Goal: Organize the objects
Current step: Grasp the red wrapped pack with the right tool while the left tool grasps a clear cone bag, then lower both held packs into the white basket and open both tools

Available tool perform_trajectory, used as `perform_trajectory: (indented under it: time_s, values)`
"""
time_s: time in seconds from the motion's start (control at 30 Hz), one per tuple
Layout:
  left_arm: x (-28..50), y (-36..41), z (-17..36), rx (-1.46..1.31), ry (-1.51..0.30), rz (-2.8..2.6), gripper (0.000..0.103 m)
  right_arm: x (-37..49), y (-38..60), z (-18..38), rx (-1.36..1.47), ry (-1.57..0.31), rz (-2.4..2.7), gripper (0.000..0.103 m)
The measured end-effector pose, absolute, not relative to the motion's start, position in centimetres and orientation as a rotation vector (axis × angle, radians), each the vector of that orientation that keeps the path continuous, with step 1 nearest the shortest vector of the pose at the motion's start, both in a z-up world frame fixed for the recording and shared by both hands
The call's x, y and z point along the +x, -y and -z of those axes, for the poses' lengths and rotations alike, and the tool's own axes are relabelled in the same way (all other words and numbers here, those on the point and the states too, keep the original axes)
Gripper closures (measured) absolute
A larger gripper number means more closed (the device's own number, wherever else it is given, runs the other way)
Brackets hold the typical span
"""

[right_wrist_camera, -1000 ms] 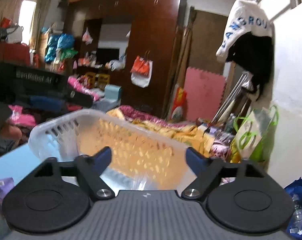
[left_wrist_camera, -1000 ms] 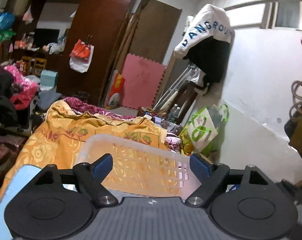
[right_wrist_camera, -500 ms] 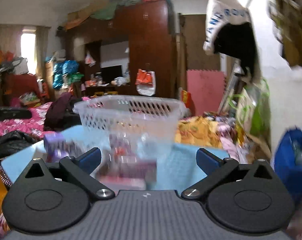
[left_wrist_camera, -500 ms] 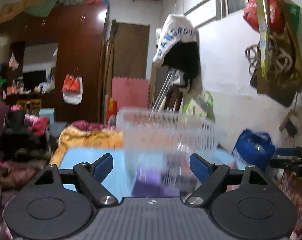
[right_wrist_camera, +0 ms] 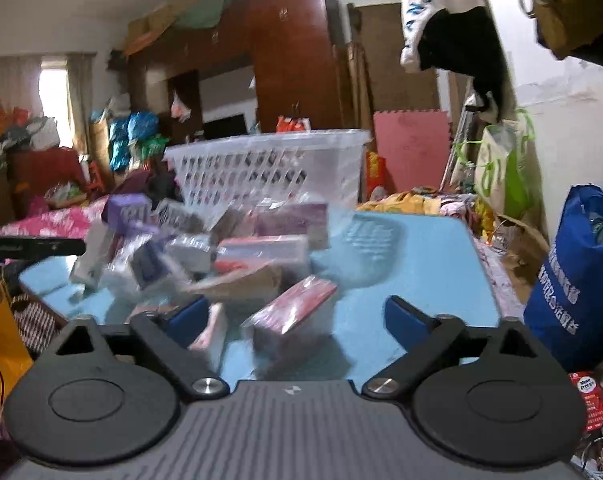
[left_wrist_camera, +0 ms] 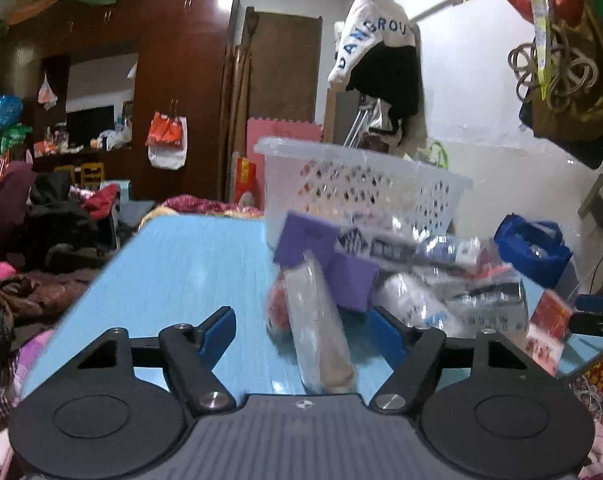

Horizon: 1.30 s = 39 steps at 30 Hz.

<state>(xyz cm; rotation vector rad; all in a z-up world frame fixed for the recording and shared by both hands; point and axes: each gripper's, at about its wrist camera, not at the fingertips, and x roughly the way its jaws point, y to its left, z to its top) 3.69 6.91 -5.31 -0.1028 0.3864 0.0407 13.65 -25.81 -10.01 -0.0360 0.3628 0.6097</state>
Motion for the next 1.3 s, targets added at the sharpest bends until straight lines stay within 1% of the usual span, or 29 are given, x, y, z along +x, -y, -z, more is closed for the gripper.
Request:
perform_trajectory:
  time_s: [0.03,0.1,0.13,0.17,0.2,0.27,0.3,0.33,0.4,0.43,0.47,0.5,0.57,1.07,1.3]
  values:
    - [3.7,-6.8,5.7,-0.103,-0.395,-0.036,0.028,13.5,25.7,10.5,-0.042,-0.366,-0.611,0.020]
    - [3.7,-6.6,6.1,-0.109,-0.394,-0.041,0.030,13.7,25.5,11.0,-0.049,-0.377,-0.611,0.029]
    - [3.8,-6.5,6.2,-0.107,-0.386,-0.053,0.030,13.7,25.4,11.2,-0.056,-0.380,-0.604,0.030]
    - [4.0,-6.3,6.3,-0.094,-0.385,-0.065,0.030,13.9,25.2,11.3,-0.065,-0.387,-0.596,0.034]
    - [3.9,-6.0,6.6,-0.085,-0.387,-0.070,0.031,13.8,25.2,11.7,-0.067,-0.391,-0.593,0.039]
    - [4.2,-5.7,7.0,-0.068,-0.398,-0.073,0.042,13.9,25.1,12.1,-0.070,-0.398,-0.584,0.043]
    - [4.2,-5.7,7.4,-0.060,-0.398,-0.084,0.057,14.0,25.0,12.2,-0.077,-0.394,-0.573,0.044]
    - [4.3,-5.8,7.5,-0.056,-0.400,-0.092,0.068,14.1,25.0,12.3,-0.087,-0.390,-0.562,0.045]
    - [4.3,-6.0,7.8,-0.063,-0.402,-0.090,0.067,14.3,25.0,12.4,-0.092,-0.391,-0.556,0.052]
    - [4.3,-6.0,7.7,-0.058,-0.398,-0.090,0.067,14.3,25.0,12.4,-0.089,-0.392,-0.558,0.053]
    - [4.1,-5.9,7.7,-0.049,-0.393,-0.090,0.068,14.4,25.1,12.4,-0.086,-0.391,-0.560,0.058]
    - [3.9,-5.8,7.6,-0.045,-0.384,-0.091,0.068,14.3,25.2,12.4,-0.087,-0.392,-0.562,0.066]
    - [3.4,-5.7,7.4,-0.041,-0.355,-0.096,0.068,14.1,25.2,12.6,-0.089,-0.389,-0.560,0.070]
    - [2.3,-5.7,5.5,-0.046,-0.262,-0.084,0.068,13.5,27.0,10.7,-0.048,-0.322,-0.537,0.072]
    - [2.2,-5.9,3.2,-0.060,-0.190,-0.066,0.068,13.4,26.6,8.5,-0.033,-0.274,-0.582,0.072]
